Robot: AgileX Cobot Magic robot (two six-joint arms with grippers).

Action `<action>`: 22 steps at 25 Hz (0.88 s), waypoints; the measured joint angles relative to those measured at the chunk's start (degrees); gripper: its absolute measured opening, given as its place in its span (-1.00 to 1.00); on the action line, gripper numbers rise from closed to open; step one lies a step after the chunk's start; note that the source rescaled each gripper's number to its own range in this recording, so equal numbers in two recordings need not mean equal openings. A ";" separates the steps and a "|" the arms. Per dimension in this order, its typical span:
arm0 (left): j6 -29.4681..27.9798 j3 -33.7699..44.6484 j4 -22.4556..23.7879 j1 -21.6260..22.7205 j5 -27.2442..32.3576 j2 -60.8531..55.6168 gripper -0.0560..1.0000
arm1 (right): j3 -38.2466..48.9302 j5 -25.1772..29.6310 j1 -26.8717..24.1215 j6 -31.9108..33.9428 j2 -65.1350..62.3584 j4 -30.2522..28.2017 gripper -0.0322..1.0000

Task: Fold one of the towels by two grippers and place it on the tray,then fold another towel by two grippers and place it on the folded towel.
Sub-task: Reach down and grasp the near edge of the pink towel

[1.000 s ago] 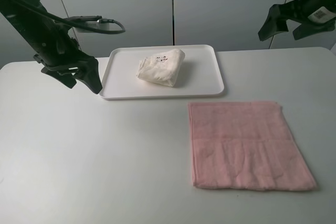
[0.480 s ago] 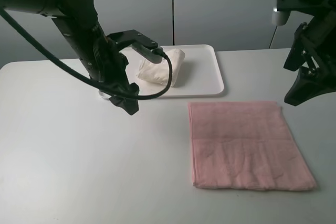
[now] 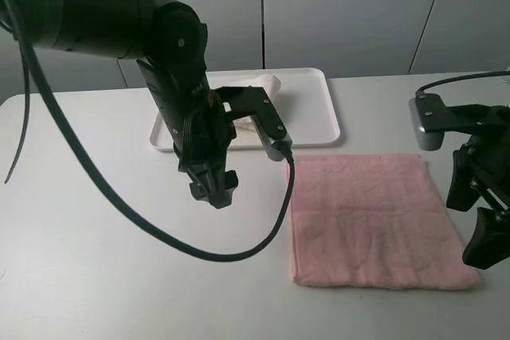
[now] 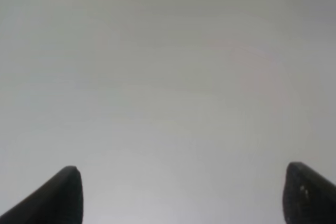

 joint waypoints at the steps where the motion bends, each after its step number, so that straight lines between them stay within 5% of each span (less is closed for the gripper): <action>1: 0.10 0.00 0.12 -0.40 -0.10 0.61 0.97 | 0.76 -1.19 0.00 1.32 -0.23 0.00 0.89; 6: 0.04 0.00 3.10 -3.68 -3.03 2.37 0.97 | 1.80 -3.76 0.00 3.78 -0.69 -0.40 0.99; 22: -1.24 0.00 4.03 -14.30 -8.14 2.49 0.97 | 13.53 -13.73 0.07 -8.11 -0.82 -9.17 1.00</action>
